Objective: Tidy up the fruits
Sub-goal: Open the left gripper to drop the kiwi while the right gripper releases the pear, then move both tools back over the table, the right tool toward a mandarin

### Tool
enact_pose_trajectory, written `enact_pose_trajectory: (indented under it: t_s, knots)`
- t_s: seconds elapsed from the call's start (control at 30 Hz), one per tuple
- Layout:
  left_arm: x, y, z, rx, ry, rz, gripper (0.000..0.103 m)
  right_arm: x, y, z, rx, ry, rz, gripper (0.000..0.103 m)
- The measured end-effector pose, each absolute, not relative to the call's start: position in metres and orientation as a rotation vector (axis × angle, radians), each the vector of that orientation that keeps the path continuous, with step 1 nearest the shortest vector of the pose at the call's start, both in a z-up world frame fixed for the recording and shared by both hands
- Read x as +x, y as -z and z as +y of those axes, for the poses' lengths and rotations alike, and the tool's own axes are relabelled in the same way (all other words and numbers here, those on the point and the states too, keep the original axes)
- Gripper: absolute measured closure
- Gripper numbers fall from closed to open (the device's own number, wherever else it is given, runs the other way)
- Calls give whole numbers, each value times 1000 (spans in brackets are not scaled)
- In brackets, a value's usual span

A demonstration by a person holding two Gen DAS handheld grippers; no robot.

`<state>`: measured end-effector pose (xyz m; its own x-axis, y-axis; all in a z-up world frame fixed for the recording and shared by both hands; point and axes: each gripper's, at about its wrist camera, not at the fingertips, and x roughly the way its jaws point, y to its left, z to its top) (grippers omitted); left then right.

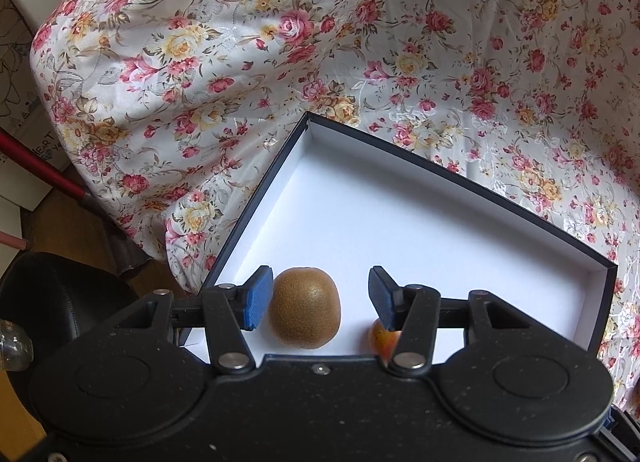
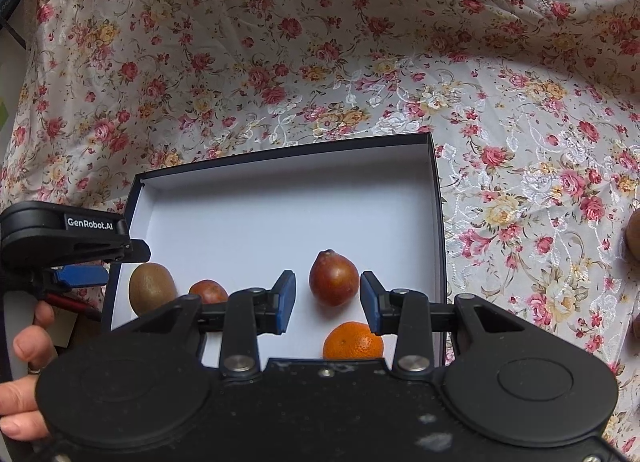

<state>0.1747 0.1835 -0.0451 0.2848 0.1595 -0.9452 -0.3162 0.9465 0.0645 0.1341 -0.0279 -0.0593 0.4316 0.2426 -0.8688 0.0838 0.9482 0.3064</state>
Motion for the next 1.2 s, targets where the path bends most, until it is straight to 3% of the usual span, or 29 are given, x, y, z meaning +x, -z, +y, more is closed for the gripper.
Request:
enact_pose_trajectory:
  t_s: [1.2]
  knots:
    - [164,25,36,46,-91,1219,45,94,45,-116,324,54,1236,64]
